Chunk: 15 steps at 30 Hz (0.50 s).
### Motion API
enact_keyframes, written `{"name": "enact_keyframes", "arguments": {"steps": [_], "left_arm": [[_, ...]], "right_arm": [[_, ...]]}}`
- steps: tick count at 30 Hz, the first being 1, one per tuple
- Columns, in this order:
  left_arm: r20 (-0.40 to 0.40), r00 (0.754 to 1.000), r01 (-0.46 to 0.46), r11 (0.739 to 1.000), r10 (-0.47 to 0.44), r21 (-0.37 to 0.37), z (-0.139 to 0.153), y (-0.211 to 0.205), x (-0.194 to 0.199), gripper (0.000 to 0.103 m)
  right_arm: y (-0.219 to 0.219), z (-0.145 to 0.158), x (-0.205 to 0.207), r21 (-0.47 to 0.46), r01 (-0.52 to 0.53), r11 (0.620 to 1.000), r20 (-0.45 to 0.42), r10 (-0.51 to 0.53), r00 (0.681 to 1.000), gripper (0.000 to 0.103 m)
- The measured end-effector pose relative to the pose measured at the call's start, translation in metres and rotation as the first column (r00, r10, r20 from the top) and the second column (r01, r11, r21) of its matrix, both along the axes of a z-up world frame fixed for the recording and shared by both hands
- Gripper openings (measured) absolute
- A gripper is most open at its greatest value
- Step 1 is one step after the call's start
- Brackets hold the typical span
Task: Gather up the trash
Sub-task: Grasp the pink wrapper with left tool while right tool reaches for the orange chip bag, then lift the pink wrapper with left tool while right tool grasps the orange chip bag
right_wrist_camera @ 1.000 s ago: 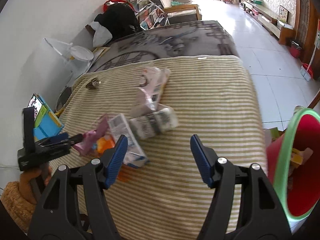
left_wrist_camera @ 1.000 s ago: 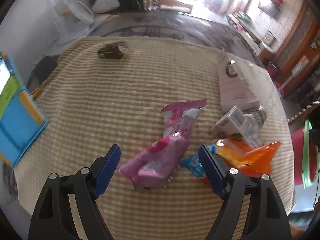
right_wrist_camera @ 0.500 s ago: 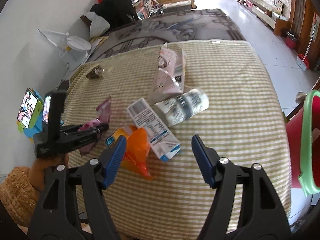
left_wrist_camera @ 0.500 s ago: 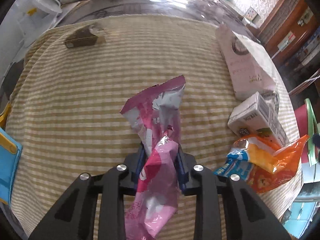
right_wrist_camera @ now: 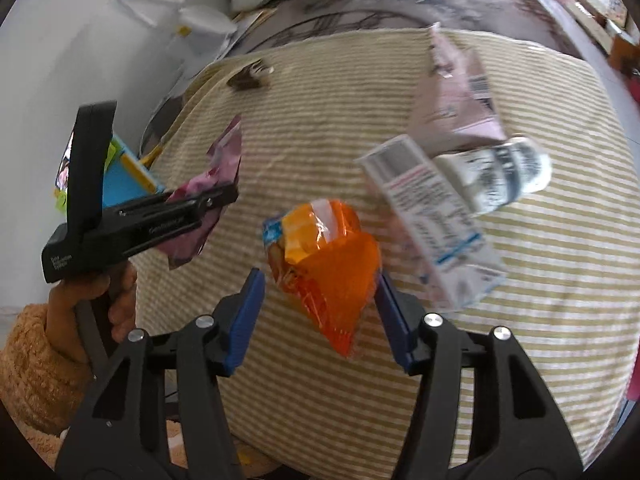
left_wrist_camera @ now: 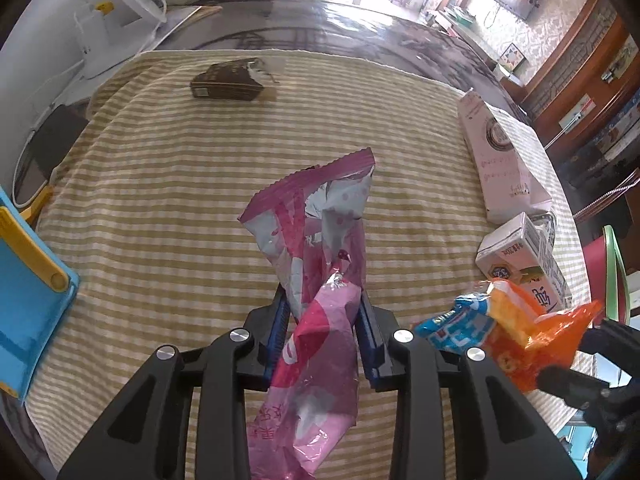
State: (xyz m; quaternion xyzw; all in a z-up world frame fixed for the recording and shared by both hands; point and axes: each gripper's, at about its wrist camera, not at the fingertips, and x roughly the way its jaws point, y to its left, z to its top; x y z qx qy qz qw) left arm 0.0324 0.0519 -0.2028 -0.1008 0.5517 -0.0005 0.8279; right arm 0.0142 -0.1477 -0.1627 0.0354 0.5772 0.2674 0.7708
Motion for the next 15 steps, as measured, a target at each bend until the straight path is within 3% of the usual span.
{"name": "enact_keyframes", "arguments": {"steps": [3,10,15], "left_arm": [[-0.002,1.0,-0.015,1.0,0.015,-0.008,0.0,0.006,-0.002,0.03],[0.016,1.0,-0.018,1.0,0.018,-0.002,0.007,0.01,-0.004,0.03],[0.018,1.0,-0.018,1.0,0.018,0.0,0.008,0.013,-0.006,0.03]], "right_arm": [[0.007,-0.001,0.005,-0.025,0.005,1.0,0.01,-0.005,1.0,0.055],[0.013,0.021,0.01,-0.085,0.011,0.996,0.131,0.0,0.991,0.063],[0.027,0.017,0.015,-0.099,-0.059,0.993,0.123,0.072,0.99,0.069]]}}
